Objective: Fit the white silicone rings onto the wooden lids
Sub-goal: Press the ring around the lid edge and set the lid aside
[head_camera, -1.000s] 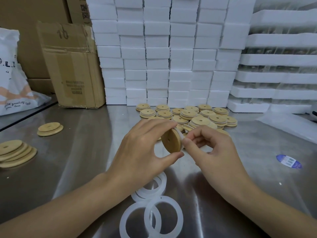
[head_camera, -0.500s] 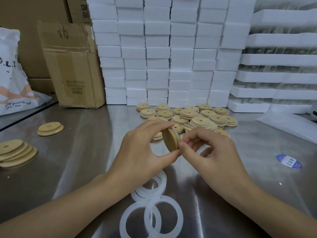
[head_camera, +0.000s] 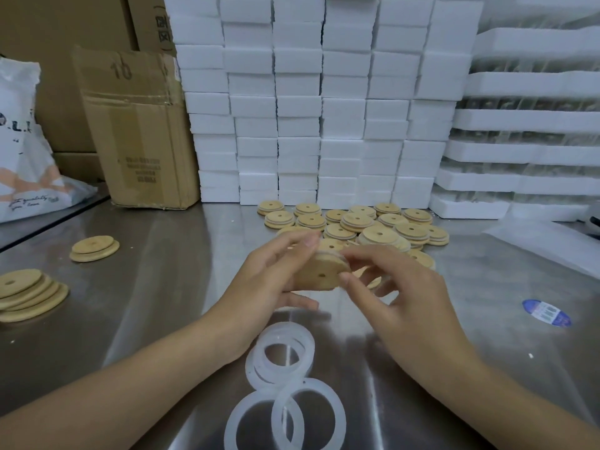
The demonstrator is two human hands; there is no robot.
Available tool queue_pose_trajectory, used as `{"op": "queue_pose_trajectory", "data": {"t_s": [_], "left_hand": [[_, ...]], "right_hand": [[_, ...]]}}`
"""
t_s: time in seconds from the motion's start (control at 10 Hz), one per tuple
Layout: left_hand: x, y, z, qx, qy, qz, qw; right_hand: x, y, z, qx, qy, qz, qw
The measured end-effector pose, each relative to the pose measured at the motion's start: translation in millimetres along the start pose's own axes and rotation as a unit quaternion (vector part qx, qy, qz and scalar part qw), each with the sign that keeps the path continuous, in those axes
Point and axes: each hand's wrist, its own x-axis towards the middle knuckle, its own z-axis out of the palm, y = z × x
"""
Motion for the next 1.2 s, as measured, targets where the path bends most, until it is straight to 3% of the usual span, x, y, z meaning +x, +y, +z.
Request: {"op": "queue_pose_trajectory", "data": {"t_s": [0.2, 0.3, 0.5, 0.7, 0.8, 0.9, 1.1, 1.2], "left_hand": [[1, -10, -5, 0.146, -0.058, 0.056, 0.986], [5, -13, -11, 0.238, -0.042, 0.11, 0.964], [43, 13, -16, 0.414, 0.029, 0.253, 0.874], [97, 9, -8, 0.534, 0.016, 0.229, 0.814], [110, -12, -6, 0.578, -0.022, 0.2, 0.791], [112, -34, -5, 0.649, -0.078, 0.141, 0.743], [110, -34, -2, 0.674, -0.116, 0.078, 0.725], [104, -13, 0, 0.652, -0.082, 0.094, 0.748]], "right_hand": [[2, 7, -3, -0.015, -0.005, 0.023, 1.0], [2, 8, 0, -0.022, -0.017, 0.042, 0.999], [3, 12, 0, -0.015, -0.023, 0.061, 0.998], [2, 16, 2, -0.038, -0.048, 0.062, 0.996], [1, 17, 2, -0.039, -0.052, 0.058, 0.996], [1, 18, 2, -0.044, -0.064, 0.056, 0.995], [3, 19, 3, -0.058, -0.084, 0.044, 0.994], [2, 19, 3, -0.055, -0.078, 0.065, 0.993]]}}
